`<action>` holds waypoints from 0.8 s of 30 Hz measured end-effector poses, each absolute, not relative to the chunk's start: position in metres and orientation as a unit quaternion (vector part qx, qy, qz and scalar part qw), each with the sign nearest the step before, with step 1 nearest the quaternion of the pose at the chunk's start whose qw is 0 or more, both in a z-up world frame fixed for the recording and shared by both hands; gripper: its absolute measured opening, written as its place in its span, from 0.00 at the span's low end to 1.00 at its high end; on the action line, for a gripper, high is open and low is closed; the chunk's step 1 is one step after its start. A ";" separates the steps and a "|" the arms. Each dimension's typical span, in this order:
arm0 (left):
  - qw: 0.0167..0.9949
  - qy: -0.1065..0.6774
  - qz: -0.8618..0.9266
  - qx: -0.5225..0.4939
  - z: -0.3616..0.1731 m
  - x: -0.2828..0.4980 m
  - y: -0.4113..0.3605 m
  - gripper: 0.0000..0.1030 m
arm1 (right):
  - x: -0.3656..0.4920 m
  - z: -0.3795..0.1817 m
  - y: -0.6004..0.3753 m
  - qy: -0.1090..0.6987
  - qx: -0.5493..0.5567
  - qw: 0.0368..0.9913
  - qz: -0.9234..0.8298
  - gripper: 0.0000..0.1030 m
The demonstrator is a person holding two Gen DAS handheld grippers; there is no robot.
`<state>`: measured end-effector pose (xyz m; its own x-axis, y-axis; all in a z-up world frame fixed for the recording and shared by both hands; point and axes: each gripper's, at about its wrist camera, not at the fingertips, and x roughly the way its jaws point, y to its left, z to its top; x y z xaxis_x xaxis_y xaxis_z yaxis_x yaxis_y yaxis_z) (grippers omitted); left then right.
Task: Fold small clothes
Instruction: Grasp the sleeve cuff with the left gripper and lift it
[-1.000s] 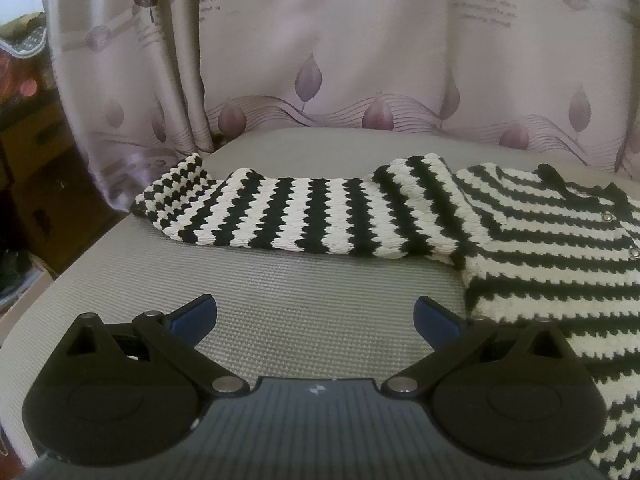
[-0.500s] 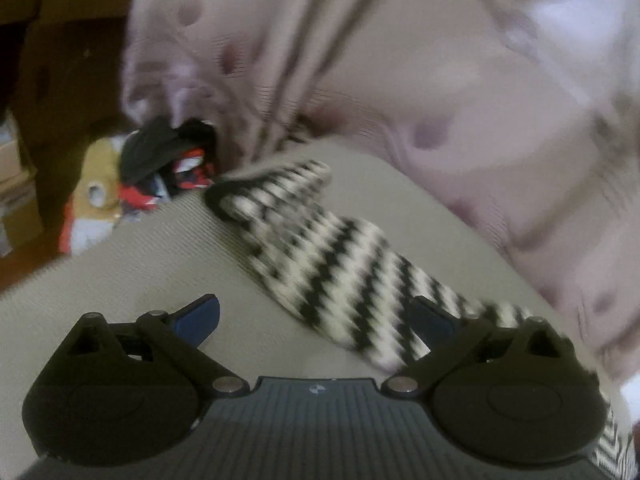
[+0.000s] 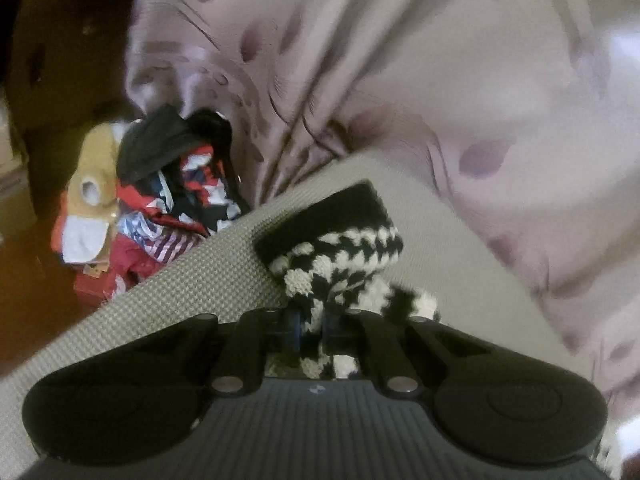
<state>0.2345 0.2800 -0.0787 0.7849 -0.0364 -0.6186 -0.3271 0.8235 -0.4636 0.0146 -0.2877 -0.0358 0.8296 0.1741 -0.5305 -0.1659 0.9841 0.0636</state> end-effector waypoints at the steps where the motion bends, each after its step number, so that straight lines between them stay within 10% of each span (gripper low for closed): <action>1: 0.904 0.311 0.088 -0.281 -0.076 0.232 0.278 0.08 | 0.014 -0.035 -0.288 0.277 0.008 0.957 0.087 1.00; 24: 0.898 0.235 0.245 -0.280 -0.045 0.124 0.236 0.08 | -0.022 -0.040 -0.385 0.248 0.149 0.957 0.020 1.00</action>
<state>0.1244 0.2363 -0.0448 0.7695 0.3082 -0.5594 -0.5715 0.7232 -0.3877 -0.0223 -0.3846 -0.0401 0.8764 0.1115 -0.4685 0.0362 0.9548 0.2951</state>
